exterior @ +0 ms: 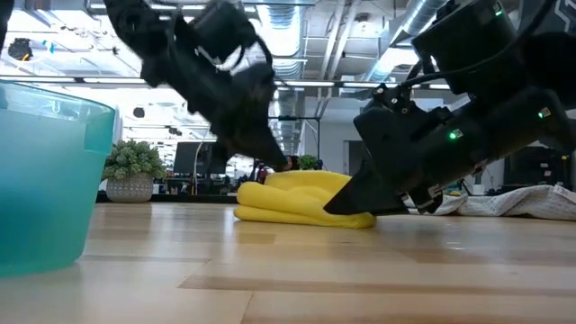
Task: Fold microfiber towels
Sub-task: Fold the yellow towel, then put the folded yellow towel into the blue bin
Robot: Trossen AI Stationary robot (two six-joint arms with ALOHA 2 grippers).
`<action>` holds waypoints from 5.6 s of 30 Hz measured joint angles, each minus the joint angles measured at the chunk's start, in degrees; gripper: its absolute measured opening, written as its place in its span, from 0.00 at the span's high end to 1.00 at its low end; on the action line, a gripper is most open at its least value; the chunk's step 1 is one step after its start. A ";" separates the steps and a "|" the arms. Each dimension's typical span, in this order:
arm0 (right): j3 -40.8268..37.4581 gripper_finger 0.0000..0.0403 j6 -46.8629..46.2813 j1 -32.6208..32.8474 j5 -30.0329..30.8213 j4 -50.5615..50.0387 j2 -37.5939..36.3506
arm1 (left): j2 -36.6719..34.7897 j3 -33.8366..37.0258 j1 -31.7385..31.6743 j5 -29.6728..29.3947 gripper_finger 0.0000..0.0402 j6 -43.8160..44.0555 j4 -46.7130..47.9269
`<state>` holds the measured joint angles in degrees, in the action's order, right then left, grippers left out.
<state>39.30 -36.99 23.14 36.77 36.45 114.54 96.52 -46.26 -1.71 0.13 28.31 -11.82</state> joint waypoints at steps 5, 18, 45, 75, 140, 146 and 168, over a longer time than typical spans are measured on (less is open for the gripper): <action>0.07 0.73 0.13 -0.26 -0.24 0.30 0.09 | -5.06 -1.16 1.45 -1.64 1.00 -3.97 0.06; 0.14 0.73 0.00 -0.42 -0.48 0.13 0.15 | 5.83 -1.11 7.40 -3.84 1.00 -9.17 -5.43; 0.03 0.73 12.94 -8.14 -2.94 2.57 -0.95 | 11.24 -1.27 7.27 -8.30 1.00 -10.07 -3.18; 0.09 0.73 11.94 -8.65 -7.24 1.96 -0.98 | 13.83 -5.07 2.13 -13.48 1.00 -15.12 -2.68; 5.49 0.96 13.18 -23.85 -38.27 -14.27 -6.29 | -42.13 -1.16 6.63 -17.45 1.00 16.29 41.82; 6.29 0.96 13.28 -26.74 -40.75 -12.53 -12.49 | -47.75 -1.18 15.80 -11.94 1.00 41.00 64.46; 6.41 0.96 15.01 -28.53 -41.59 -10.79 -21.99 | -27.94 -1.11 45.68 -1.66 1.00 86.91 76.84</action>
<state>45.71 -21.99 -5.39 -4.82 25.65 92.55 68.59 -47.37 43.97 -1.53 115.22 65.02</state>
